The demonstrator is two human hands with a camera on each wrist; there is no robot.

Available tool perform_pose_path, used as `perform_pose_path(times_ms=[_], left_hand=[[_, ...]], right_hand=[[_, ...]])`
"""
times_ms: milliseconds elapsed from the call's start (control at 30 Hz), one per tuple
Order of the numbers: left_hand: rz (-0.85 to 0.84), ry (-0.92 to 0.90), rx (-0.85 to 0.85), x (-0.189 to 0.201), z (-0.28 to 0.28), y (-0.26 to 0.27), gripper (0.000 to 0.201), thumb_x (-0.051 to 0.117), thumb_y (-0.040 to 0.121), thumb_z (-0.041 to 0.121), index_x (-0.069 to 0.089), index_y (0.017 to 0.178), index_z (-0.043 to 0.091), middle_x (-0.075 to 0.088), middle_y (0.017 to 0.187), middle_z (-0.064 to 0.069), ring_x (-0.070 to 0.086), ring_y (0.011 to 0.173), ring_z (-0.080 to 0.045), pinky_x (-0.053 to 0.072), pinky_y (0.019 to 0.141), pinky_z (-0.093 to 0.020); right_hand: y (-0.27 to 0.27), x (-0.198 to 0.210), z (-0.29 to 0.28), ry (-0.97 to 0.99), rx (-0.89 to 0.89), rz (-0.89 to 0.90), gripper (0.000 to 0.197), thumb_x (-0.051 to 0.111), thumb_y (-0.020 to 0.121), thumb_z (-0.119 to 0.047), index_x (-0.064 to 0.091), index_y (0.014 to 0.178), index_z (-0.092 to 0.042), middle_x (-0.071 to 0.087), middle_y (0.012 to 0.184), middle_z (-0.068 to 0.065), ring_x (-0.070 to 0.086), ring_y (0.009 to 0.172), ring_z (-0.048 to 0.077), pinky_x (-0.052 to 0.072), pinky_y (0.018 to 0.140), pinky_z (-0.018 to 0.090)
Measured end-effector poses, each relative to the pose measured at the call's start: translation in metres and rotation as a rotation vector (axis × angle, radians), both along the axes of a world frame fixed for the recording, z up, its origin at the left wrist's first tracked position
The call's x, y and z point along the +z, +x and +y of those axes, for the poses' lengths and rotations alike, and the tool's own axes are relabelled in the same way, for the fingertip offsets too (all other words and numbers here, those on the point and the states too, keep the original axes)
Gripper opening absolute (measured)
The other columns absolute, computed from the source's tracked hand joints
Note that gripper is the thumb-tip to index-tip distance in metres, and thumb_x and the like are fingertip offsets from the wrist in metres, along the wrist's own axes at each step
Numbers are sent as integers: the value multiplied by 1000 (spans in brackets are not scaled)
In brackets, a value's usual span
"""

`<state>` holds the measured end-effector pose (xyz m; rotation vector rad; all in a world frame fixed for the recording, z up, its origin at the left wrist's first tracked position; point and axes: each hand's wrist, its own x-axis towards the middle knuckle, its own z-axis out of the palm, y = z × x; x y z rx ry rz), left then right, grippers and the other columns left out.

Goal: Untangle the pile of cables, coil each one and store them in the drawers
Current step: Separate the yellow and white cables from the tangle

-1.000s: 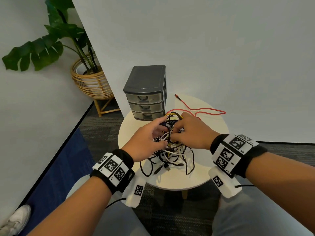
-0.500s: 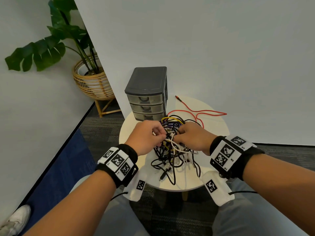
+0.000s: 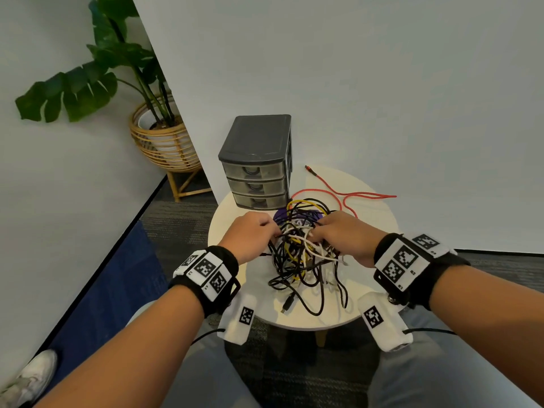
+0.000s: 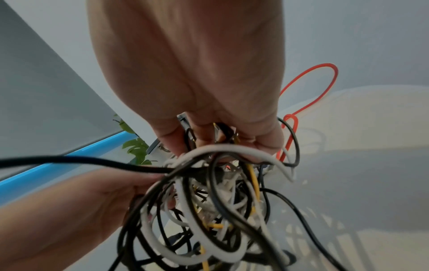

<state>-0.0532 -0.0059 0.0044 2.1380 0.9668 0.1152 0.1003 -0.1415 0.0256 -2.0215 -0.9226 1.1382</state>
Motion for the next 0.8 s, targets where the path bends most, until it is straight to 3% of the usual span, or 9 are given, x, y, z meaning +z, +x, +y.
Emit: perform_pose_path(times_ms=[133,267,333,400,467,600,800], left_hand=[[67,-23,-53,4,-7,9,24,54,102,30,73,100,15,67,93,5,62,90,-15,48,82,-33],[80,-47,-12,3,-13,14,21,63,96,42,71,97,23,65,94,7,60,96,-19,49,91,-40],[93,59,4,1,-16,13,18,66,90,48,62,93,31,63,94,11,59,95,-19,45,93,-44],[76,233,-14,3,-21,11,18,68,89,47,56,91,33,61,96,11,56,96,-19,37,86,-42],[26,349,-104,9,-26,11,7,70,90,41,65,88,37,52,104,11,46,103,-16,30,85,-40],[54,305,-363,21,-22,10,5,74,90,32,76,92,37,48,108,8,47,103,-13,40,95,-44],[208,399,-518,23,-19,13,15,65,94,31,79,98,27,50,109,1,52,100,-20,51,87,-44]], right_hand=[[2,-1,-2,-19,13,-69,23,66,90,-13,62,68,-10,53,69,6,46,64,16,36,59,29],[7,-4,-2,-38,-6,47,8,66,85,-8,67,77,-6,53,75,11,44,63,17,35,57,29],[8,-4,-2,-55,0,84,6,65,85,-7,65,78,-7,53,76,10,44,64,17,35,55,28],[9,-4,-1,-67,20,101,11,64,86,-6,63,75,-10,53,73,8,44,63,17,34,55,27],[11,-4,-2,-84,46,101,14,65,87,-8,61,74,-12,52,73,5,43,65,16,33,56,27],[10,-3,-1,-101,121,54,23,65,90,-9,57,70,-13,49,72,2,41,65,14,33,58,26],[6,-7,3,-66,95,64,4,69,86,-9,68,83,-8,62,87,10,53,80,20,43,71,32]])
